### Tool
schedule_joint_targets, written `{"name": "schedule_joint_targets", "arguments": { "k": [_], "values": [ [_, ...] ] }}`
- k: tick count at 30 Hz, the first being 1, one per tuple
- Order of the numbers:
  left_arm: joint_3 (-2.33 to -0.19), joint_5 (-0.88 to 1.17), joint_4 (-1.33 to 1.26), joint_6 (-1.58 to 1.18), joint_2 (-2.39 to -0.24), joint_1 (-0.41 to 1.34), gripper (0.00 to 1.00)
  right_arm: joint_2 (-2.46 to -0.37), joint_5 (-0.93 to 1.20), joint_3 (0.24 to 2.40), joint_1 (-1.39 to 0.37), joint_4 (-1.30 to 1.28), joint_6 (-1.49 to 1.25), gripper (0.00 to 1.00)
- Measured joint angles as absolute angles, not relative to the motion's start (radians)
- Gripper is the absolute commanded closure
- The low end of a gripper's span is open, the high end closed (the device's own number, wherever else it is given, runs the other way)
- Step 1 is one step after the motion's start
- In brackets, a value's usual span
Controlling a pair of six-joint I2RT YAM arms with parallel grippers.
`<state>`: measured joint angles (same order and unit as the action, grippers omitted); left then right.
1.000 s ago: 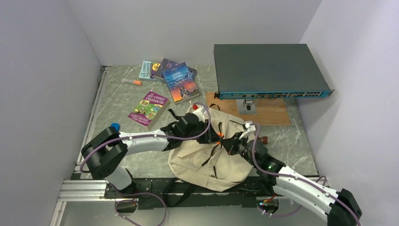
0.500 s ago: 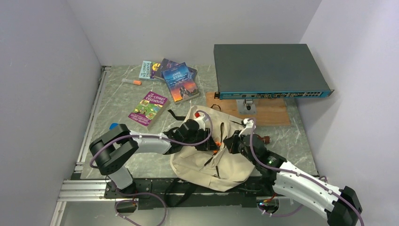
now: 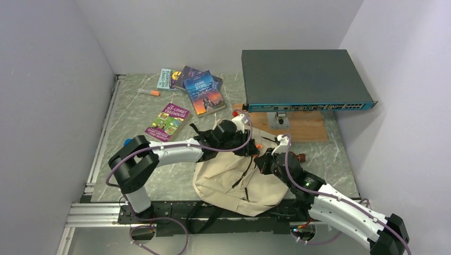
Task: Pack the student bag
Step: Place the stationery in the student bag.
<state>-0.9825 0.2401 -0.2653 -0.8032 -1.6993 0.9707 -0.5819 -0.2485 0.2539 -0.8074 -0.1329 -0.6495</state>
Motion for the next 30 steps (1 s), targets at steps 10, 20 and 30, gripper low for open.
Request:
{"name": "schedule_joint_targets", "arguments": {
  "k": [10,20,30],
  "values": [
    [-1.026,0.201,-0.277,-0.781,-1.765,0.938,0.77,-0.505,-0.249,0.253,-0.806,-0.171,-0.653,1.0],
    [-1.021,0.249,-0.294,-0.818,-1.825,0.938,0.51,-0.514,-0.234,0.253,-0.805,-0.158,-0.647,1.0],
    [-1.029,0.22,-0.218,-0.824,-1.805,0.937,0.17,-0.513,-0.234,0.253,-0.804,-0.176,-0.636,1.0]
  ]
}}
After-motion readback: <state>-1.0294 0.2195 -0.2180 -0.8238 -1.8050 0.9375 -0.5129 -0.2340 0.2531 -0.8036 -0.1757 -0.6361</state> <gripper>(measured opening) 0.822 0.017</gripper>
